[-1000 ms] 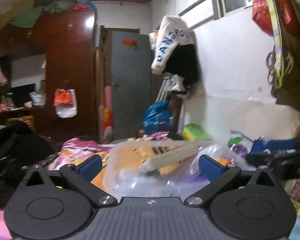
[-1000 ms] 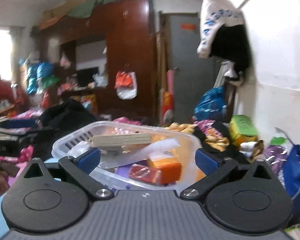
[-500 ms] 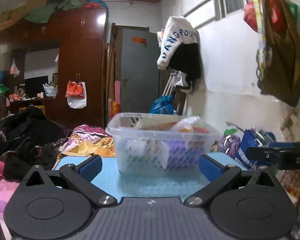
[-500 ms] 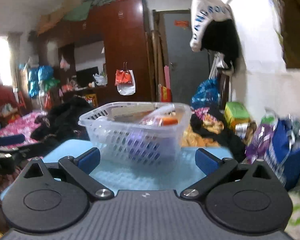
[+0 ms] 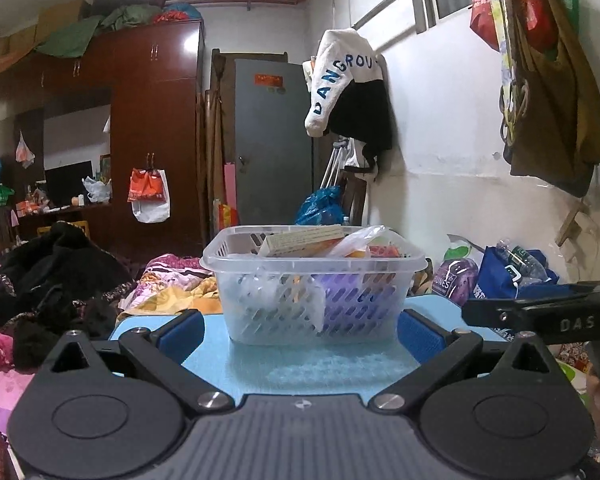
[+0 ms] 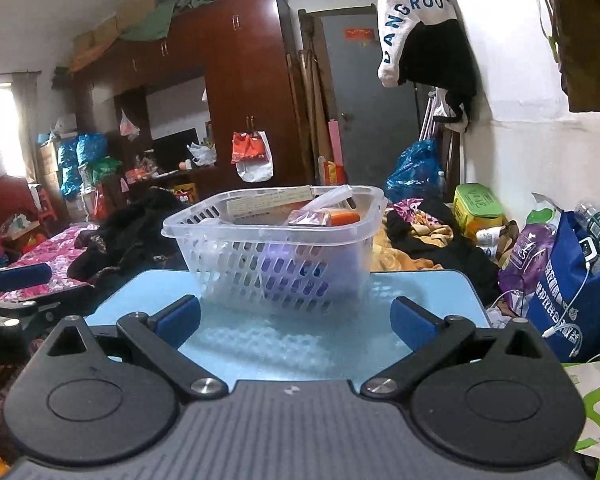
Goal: Organize objects
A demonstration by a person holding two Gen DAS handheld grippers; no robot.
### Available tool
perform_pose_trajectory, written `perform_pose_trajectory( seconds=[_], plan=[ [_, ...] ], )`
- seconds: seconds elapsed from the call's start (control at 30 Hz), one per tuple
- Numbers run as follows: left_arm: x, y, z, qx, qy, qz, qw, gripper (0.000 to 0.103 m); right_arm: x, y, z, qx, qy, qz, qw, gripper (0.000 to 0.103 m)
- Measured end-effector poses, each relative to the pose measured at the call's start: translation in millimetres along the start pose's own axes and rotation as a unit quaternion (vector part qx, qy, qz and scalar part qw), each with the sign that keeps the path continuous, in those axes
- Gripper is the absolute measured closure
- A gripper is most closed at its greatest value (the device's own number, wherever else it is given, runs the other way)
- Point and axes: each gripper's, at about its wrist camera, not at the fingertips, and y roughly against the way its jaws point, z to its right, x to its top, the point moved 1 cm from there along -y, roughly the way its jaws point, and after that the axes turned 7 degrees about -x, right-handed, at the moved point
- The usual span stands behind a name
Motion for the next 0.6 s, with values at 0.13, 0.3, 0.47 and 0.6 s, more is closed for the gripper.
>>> perform_pose_trajectory(
  seconds=[0.13, 0.3, 0.47, 0.6],
  plan=[
    [1, -1, -1, -0.002, 0.005, -0.005, 1.0, 0.0, -5, 1, -1, -0.006, 0.0, -0.002, 1.0, 0.0],
    [1, -2, -3, -0.002, 0.009, -0.003, 1.0, 0.0, -9, 4, 1, -0.002, -0.005, -0.003, 1.0, 0.0],
    [0, -3, -1, -0.004, 0.007, -0.004, 1.0, 0.0, -11, 6, -5, -0.011, 0.006, 0.004, 1.0, 0.0],
    [-2, -5, 1, -0.009, 0.005, -0.007, 0.9999, 0.0, -13, 5, -6, -0.015, 0.01, 0.005, 1.0, 0.0]
  ],
)
